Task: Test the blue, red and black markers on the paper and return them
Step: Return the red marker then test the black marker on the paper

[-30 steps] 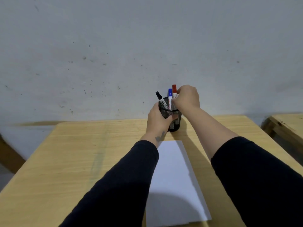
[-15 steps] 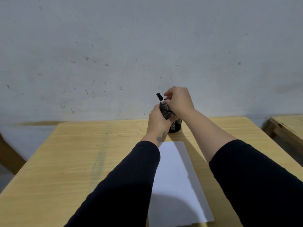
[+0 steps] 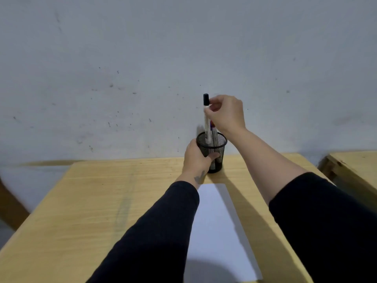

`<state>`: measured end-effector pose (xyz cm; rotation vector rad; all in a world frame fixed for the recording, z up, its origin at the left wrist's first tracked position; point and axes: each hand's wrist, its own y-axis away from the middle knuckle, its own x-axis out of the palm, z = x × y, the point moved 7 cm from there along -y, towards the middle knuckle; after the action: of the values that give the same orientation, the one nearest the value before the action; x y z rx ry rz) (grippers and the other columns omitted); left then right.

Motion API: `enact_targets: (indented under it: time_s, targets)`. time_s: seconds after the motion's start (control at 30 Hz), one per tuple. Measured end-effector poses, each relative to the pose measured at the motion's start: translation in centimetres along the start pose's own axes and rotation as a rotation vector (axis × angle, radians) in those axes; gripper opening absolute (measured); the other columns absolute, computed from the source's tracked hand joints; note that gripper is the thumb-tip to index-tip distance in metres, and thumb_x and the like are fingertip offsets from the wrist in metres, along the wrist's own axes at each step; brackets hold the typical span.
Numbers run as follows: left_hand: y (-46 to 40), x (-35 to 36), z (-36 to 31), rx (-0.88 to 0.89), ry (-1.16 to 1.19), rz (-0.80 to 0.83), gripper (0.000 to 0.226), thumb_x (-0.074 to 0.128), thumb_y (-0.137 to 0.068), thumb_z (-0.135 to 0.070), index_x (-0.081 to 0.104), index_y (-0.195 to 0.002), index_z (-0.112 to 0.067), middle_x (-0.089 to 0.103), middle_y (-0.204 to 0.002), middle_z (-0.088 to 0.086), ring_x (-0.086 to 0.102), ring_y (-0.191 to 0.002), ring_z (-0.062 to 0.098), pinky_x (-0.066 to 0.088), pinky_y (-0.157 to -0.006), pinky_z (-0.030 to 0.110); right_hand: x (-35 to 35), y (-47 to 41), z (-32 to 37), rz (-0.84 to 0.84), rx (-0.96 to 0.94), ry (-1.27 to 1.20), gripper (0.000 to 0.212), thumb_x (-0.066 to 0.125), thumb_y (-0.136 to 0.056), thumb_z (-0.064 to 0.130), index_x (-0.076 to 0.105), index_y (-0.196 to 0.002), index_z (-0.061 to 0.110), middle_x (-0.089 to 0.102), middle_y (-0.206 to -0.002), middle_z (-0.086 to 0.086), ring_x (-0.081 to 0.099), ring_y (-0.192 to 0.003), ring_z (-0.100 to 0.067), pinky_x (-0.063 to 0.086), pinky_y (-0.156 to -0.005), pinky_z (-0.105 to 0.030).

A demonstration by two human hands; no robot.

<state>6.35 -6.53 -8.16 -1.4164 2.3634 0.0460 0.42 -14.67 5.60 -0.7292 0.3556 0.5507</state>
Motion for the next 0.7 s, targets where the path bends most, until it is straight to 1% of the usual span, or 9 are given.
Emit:
enact_targets:
  time_s: [0.1, 0.17, 0.2, 0.23, 0.3, 0.4, 0.5, 0.63, 0.7]
  targets:
    - [-0.1, -0.4, -0.5, -0.018, -0.06, 0.018, 0.074, 0.085, -0.066, -0.022, 0.042, -0.124, -0.008, 0.056, -0.126, 0.009, 0.053, -0.118, 0.026, 0.045, -0.088, 0.032, -2.5, -0.1, 1.1, -0.042, -0.012, -0.018, 0.023, 0.064, -0.08, 0.011, 0.073, -0.1, 0.009, 0.067, -0.078, 0.0, 0.063, -0.077, -0.012, 0.05, -0.079, -0.022]
    - [0.1, -1.0, -1.3, -0.022, -0.115, 0.046, 0.1, 0.085, -0.068, -0.024, 0.023, -0.144, -0.004, 0.042, -0.142, 0.013, 0.04, -0.133, 0.028, 0.039, -0.104, 0.037, -3.7, 0.3, 0.9, -0.049, 0.003, -0.027, 0.023, 0.064, -0.08, 0.011, 0.073, -0.1, 0.01, 0.066, -0.078, 0.0, 0.062, -0.077, -0.012, 0.049, -0.079, -0.022]
    - [0.3, -1.4, -2.0, 0.003, -0.136, 0.044, 0.101, 0.081, -0.073, -0.024, 0.016, -0.148, -0.006, 0.035, -0.149, 0.011, 0.033, -0.138, 0.026, 0.032, -0.109, 0.035, -4.1, 0.6, 0.7, -0.044, 0.012, -0.034, 0.023, 0.063, -0.08, 0.011, 0.072, -0.102, 0.01, 0.066, -0.079, 0.0, 0.061, -0.077, -0.012, 0.049, -0.077, -0.021]
    - [0.6, -2.1, -3.0, 0.055, -0.153, 0.022, 0.094, 0.076, -0.079, -0.022, 0.016, -0.15, -0.009, 0.031, -0.152, 0.009, 0.029, -0.141, 0.023, 0.027, -0.111, 0.031, -4.4, 1.0, 0.5, -0.036, 0.018, -0.038, 0.024, 0.063, -0.081, 0.011, 0.072, -0.103, 0.011, 0.066, -0.08, 0.0, 0.061, -0.077, -0.012, 0.048, -0.076, -0.02]
    - [1.4, -3.9, -5.4, 0.193, -0.143, -0.064, 0.067, 0.064, -0.089, -0.019, 0.032, -0.147, -0.015, 0.038, -0.15, 0.005, 0.034, -0.139, 0.018, 0.025, -0.11, 0.025, -4.6, 2.1, -0.2, -0.014, 0.033, -0.032, 0.025, 0.063, -0.081, 0.01, 0.072, -0.105, 0.011, 0.065, -0.082, 0.0, 0.06, -0.078, -0.012, 0.047, -0.075, -0.02]
    - [3.0, -5.8, -7.8, 0.285, -0.008, -0.108, 0.04, 0.058, -0.092, -0.015, 0.055, -0.132, -0.016, 0.058, -0.133, 0.002, 0.054, -0.123, 0.014, 0.039, -0.101, 0.02, -3.4, 4.5, -1.2, 0.057, 0.066, -0.018, 0.023, 0.064, -0.083, 0.012, 0.072, -0.104, 0.01, 0.066, -0.086, -0.001, 0.06, -0.079, -0.011, 0.047, -0.075, -0.021]
    - [4.8, -6.7, -8.6, 0.305, 0.031, -0.057, 0.035, 0.061, -0.09, -0.013, 0.062, -0.124, -0.017, 0.065, -0.115, -0.003, 0.061, -0.1, 0.008, 0.045, -0.085, 0.013, -1.7, 7.4, -1.8, 0.154, 0.07, 0.013, 0.025, 0.063, -0.084, 0.013, 0.071, -0.108, 0.009, 0.07, -0.095, -0.003, 0.059, -0.081, -0.012, 0.04, -0.071, -0.014]
    - [6.6, -7.2, -6.8, 0.26, 0.015, -0.01, 0.019, 0.066, -0.083, -0.003, 0.073, -0.097, -0.013, 0.07, -0.085, -0.005, 0.063, -0.078, 0.004, 0.051, -0.08, 0.021, -0.2, 10.3, -0.9, 0.297, -0.049, 0.122, 0.027, 0.059, -0.084, 0.007, 0.072, -0.107, 0.011, 0.072, -0.099, -0.011, 0.064, -0.093, -0.024, 0.05, -0.083, -0.031]
    - [7.3, -7.7, -5.8, 0.221, 0.016, -0.02, 0.018, 0.067, -0.079, 0.003, 0.072, -0.086, -0.012, 0.069, -0.076, -0.004, 0.064, -0.073, 0.005, 0.053, -0.078, 0.023, 0.3, 11.2, -0.7, 0.329, -0.067, 0.144, 0.027, 0.061, -0.084, 0.007, 0.071, -0.109, 0.01, 0.072, -0.102, -0.011, 0.065, -0.096, -0.024, 0.051, -0.087, -0.032]
